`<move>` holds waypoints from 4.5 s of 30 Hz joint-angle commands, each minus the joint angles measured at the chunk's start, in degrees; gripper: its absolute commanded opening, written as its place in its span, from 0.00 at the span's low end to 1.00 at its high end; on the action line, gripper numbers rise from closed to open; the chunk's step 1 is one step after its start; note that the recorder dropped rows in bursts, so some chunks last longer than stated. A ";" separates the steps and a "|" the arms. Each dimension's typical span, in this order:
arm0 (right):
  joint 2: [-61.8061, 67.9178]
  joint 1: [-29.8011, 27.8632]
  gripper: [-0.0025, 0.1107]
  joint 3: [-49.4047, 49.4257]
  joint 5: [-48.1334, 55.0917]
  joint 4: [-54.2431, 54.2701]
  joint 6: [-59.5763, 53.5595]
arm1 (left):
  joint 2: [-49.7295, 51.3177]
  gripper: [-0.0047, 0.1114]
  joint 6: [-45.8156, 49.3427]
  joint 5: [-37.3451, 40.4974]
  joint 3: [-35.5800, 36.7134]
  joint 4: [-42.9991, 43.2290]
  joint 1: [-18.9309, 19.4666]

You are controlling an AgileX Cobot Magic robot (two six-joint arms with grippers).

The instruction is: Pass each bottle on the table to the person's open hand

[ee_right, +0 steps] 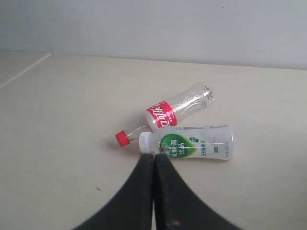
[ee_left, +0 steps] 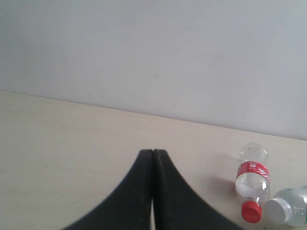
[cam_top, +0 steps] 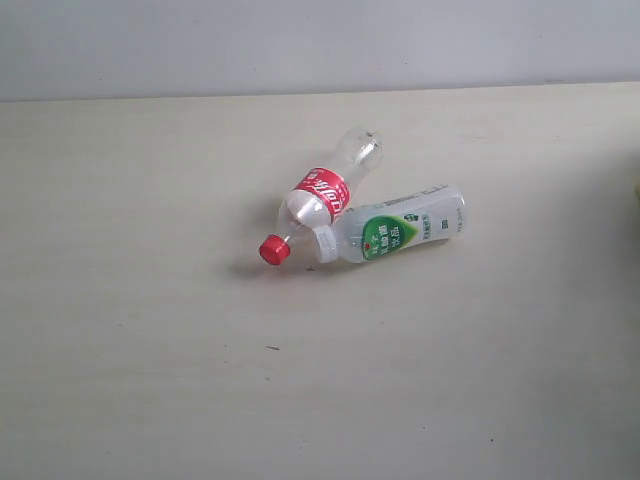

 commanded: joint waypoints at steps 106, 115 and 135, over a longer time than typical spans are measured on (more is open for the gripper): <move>67.47 -0.19 0.28 -40.66 21.73 -22.40 -13.20 | -0.32 0.04 0.04 -0.16 0.00 0.19 -0.22; 74.36 4.39 0.52 -41.76 16.34 -21.69 -32.81 | -0.32 0.04 0.04 -0.16 0.00 0.19 -0.22; 84.36 10.45 0.62 -41.76 3.93 -26.27 -44.09 | -0.32 0.04 0.04 -0.16 0.00 0.19 -0.22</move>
